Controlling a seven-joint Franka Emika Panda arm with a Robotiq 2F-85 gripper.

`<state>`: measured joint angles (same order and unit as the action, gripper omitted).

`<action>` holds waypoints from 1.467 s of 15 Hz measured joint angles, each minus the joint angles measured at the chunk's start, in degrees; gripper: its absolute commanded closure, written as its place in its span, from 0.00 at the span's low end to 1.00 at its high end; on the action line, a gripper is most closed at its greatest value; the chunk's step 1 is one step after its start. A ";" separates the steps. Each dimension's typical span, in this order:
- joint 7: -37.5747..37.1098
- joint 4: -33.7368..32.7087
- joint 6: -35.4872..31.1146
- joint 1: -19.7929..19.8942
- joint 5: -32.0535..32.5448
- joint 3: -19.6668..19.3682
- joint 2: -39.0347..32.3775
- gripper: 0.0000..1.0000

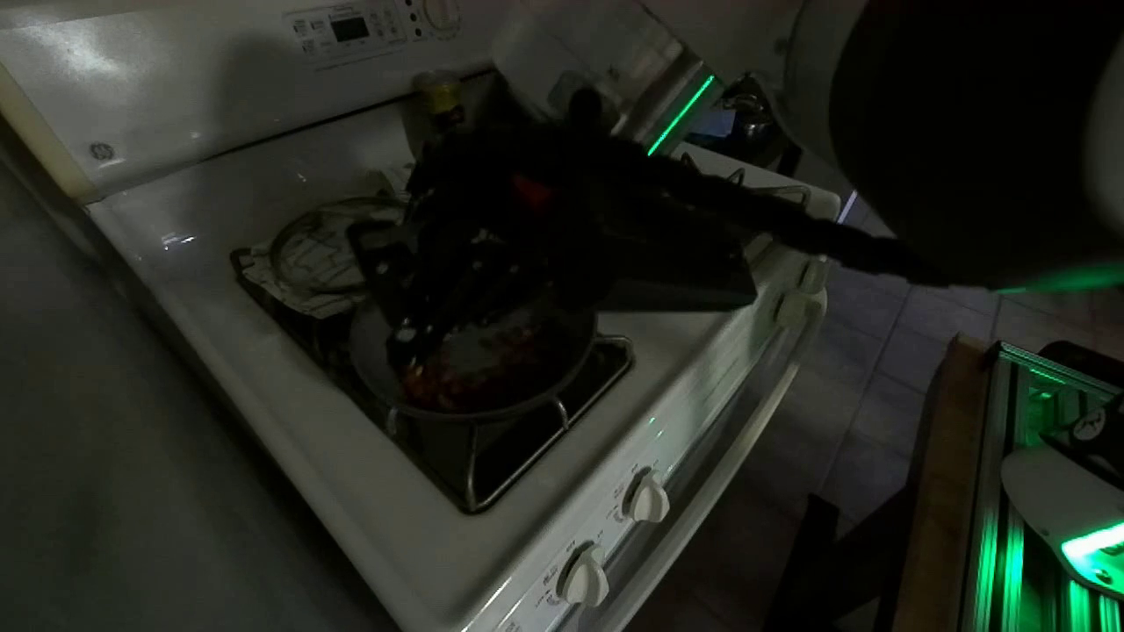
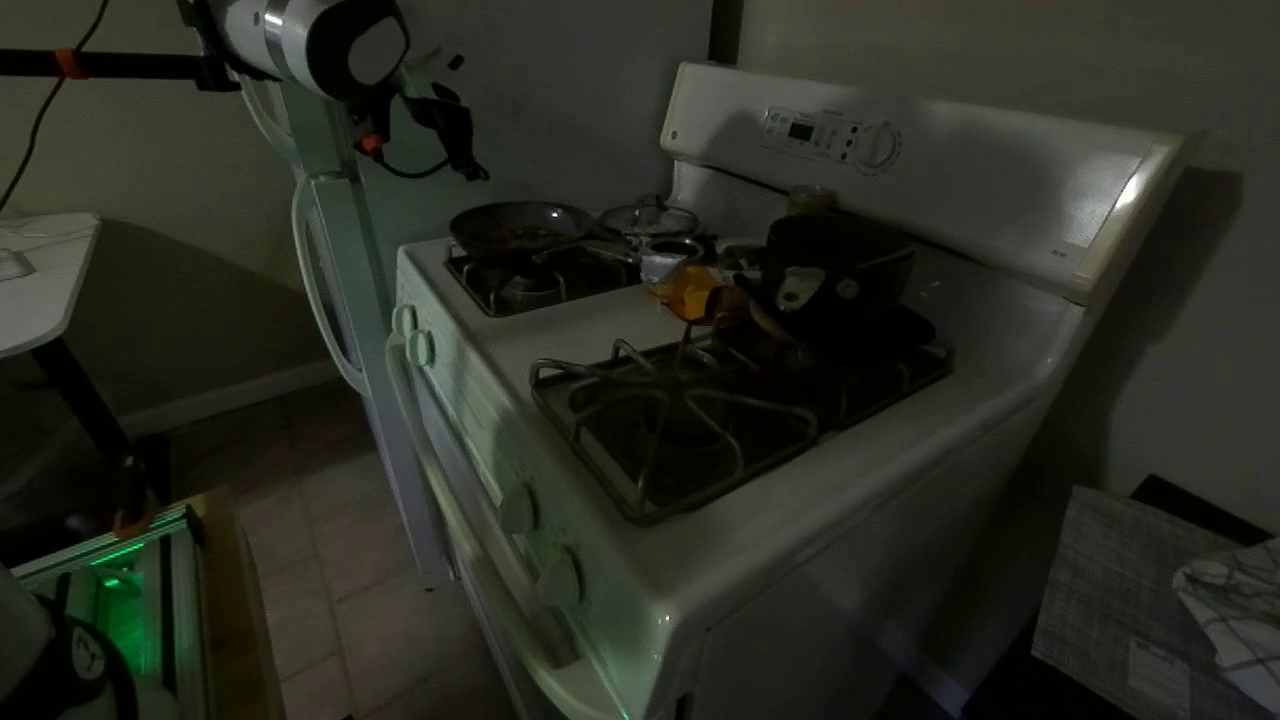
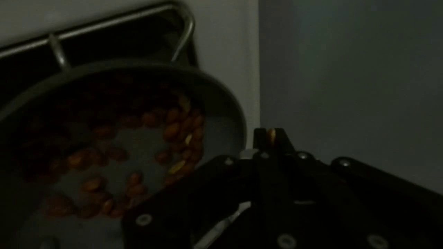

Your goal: Put the objects on the stove top in the pan

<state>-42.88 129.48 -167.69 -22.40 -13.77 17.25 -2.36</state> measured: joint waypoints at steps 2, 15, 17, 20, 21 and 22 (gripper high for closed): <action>-6.57 2.65 -1.15 1.01 8.34 -3.05 2.11 0.69; -20.72 5.61 6.05 3.76 25.79 -4.02 7.58 0.00; -21.21 6.86 6.67 4.44 27.26 -4.08 10.78 0.00; -20.79 11.28 6.69 5.16 27.37 -5.04 19.30 0.00; -19.68 13.17 6.69 5.67 26.36 -5.20 22.68 0.01; -17.26 14.99 6.68 5.96 24.21 -5.35 25.73 0.00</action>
